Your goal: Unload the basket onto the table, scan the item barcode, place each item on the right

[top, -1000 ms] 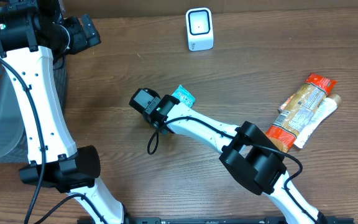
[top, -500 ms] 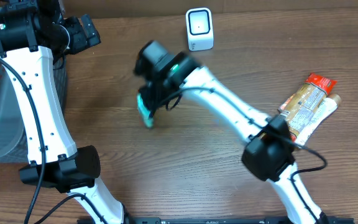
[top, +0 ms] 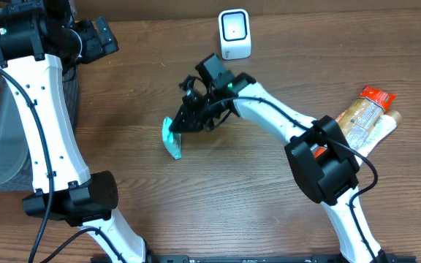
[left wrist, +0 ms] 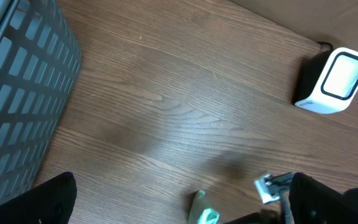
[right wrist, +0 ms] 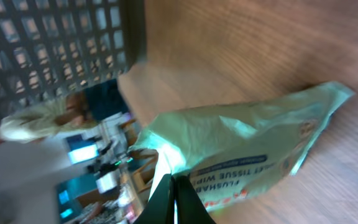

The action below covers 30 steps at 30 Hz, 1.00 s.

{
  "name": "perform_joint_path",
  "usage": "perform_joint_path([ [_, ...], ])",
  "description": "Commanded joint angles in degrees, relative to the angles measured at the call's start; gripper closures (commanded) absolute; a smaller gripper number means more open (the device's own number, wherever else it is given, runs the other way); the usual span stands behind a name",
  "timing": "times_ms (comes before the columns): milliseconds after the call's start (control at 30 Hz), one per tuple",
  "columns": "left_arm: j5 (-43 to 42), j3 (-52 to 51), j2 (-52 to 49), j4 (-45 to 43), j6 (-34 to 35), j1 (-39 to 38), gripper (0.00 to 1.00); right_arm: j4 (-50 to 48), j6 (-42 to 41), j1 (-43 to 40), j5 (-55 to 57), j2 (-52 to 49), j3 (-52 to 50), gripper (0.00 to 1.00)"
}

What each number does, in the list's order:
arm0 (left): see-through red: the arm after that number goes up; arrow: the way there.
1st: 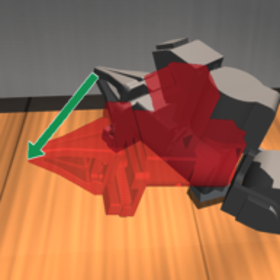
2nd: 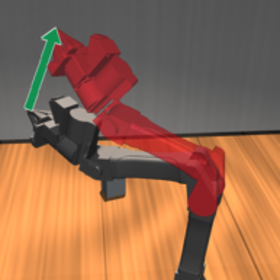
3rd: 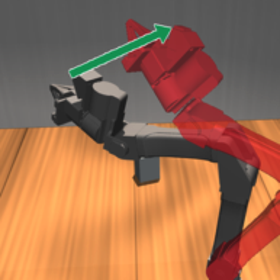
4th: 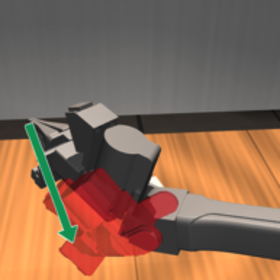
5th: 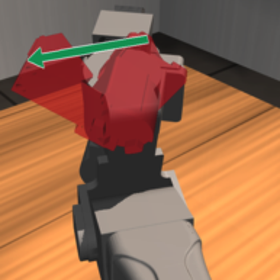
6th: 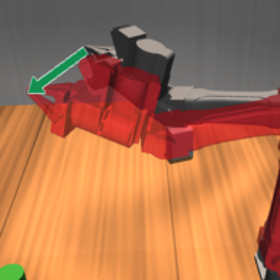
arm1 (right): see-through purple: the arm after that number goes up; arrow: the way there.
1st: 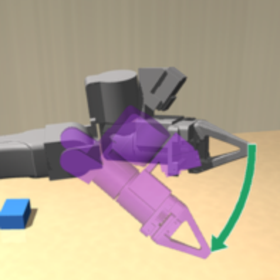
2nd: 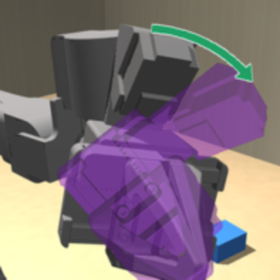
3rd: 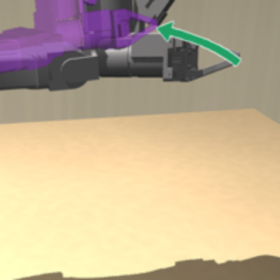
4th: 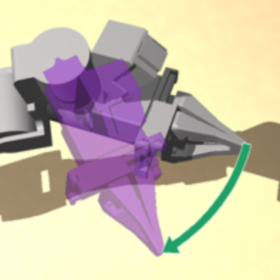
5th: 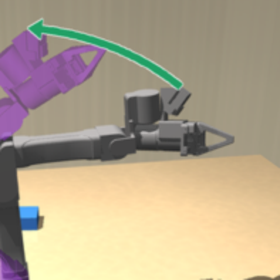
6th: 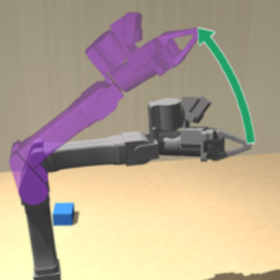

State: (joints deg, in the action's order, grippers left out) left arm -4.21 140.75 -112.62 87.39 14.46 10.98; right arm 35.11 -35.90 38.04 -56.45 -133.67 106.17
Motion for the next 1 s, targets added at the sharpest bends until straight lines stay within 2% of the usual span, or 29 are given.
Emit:
perform_joint_path([
  [0,0.2,1.1,-0.2,-0.2,-0.1,-0.1,0.00,-2.3,-5.1,0.2,-5.3,1.5,-0.4,0.96],
  [200,0.2,1.1,-0.2,-0.2,-0.1,-0.1,0.00,3.7,-2.6,-2.4,0.9,1.6,-0.4,0.96],
  [467,0.2,1.1,-0.2,-0.2,-0.1,-0.1,0.00,24.0,10.9,-9.9,24.4,4.4,-0.3,0.96],
  [500,0.2,1.1,-0.2,-0.2,-0.1,-0.1,0.00,26.4,12.7,-10.8,27.2,4.9,-0.3,0.94],
  [567,0.2,1.1,-0.2,-0.2,-0.1,-0.1,0.00,30.2,15.8,-12.1,30.8,5.8,-0.3,0.68],
  [633,0.2,1.1,-0.2,-0.2,-0.1,-0.1,0.00,33.1,18.7,-13.6,32.0,6.6,-0.3,0.56],
  [800,0.2,1.1,-0.2,-0.2,-0.1,-0.1,0.00,34.5,23.6,-14.1,26.9,8.7,-0.3,0.54],
  [967,0.2,1.1,-0.2,-0.2,-0.1,-0.1,0.00,28.1,23.5,-9.2,24.9,8.8,-0.3,0.53],
])
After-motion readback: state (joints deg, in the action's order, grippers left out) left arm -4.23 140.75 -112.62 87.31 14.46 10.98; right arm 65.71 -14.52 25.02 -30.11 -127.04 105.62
